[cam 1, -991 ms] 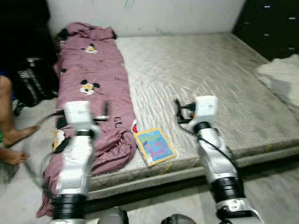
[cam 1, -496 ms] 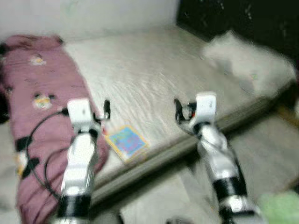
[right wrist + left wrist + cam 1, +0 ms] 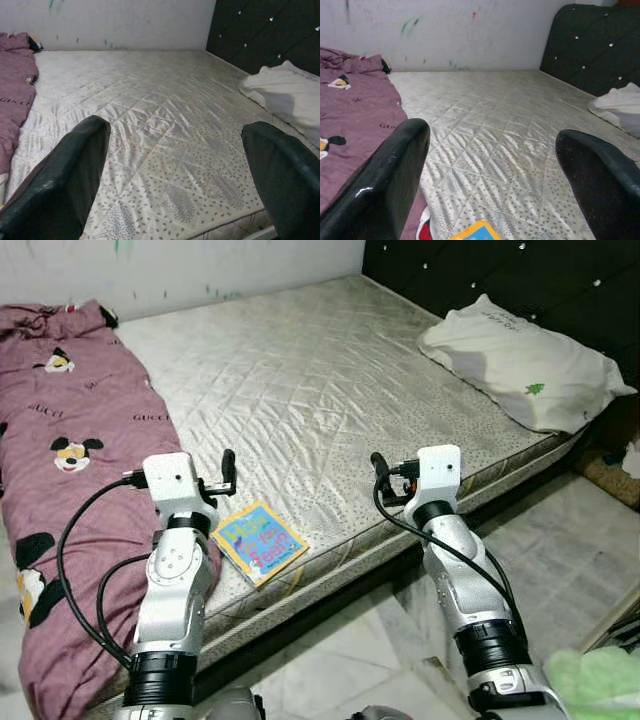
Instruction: Clean up the room
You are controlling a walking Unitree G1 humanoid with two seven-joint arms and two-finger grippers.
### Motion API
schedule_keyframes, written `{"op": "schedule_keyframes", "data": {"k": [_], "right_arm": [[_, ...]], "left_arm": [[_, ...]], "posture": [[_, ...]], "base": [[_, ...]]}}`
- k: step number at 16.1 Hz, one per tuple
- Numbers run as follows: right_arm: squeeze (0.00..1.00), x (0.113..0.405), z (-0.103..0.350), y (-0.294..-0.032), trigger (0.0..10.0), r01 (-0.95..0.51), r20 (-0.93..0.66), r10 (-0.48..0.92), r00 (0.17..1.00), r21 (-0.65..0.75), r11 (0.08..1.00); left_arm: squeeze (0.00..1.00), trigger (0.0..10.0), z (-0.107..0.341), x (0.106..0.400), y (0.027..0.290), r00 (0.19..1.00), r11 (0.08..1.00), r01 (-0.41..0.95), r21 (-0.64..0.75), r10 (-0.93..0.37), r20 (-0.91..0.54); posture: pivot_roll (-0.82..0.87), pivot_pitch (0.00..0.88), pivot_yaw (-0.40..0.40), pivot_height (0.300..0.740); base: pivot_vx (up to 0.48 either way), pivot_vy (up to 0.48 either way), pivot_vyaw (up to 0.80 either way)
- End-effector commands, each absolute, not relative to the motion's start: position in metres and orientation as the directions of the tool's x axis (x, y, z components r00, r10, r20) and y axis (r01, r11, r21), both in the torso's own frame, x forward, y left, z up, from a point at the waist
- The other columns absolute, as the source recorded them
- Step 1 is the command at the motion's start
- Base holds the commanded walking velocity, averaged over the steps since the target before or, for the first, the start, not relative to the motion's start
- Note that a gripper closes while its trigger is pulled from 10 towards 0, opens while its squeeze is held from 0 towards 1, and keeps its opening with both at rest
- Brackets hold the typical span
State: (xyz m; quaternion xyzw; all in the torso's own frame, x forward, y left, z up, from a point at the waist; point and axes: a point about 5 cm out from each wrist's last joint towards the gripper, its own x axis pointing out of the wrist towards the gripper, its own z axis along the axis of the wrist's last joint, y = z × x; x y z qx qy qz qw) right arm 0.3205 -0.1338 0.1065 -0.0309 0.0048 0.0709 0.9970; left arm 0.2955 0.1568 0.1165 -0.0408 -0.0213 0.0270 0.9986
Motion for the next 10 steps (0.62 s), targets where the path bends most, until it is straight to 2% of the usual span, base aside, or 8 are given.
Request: {"op": "schedule_keyframes", "data": {"k": [1, 10], "right_arm": [[0.0, 0.3223, 0.1131, -0.1295, 10.0, -0.162, 0.014, 0.164, 0.986, -0.073, 0.984], [0.0, 0.3236, 0.1135, -0.1302, 10.0, -0.155, 0.018, 0.156, 0.988, -0.064, 0.986]], "left_arm": [[0.0, 10.0, 0.1157, 0.2961, 0.1573, 0.998, 0.995, -0.056, -0.079, 0.059, 0.036], [0.0, 10.0, 0.1171, 0.2971, 0.1533, 0.998, 0.996, -0.023, -0.086, 0.027, 0.048]], "posture": [[0.03, 0.0, -0.027, 0.74], [0.03, 0.0, -0.023, 0.74]], "base": [[0.0, 0.0, 0.79], [0.0, 0.0, 0.78]]}}
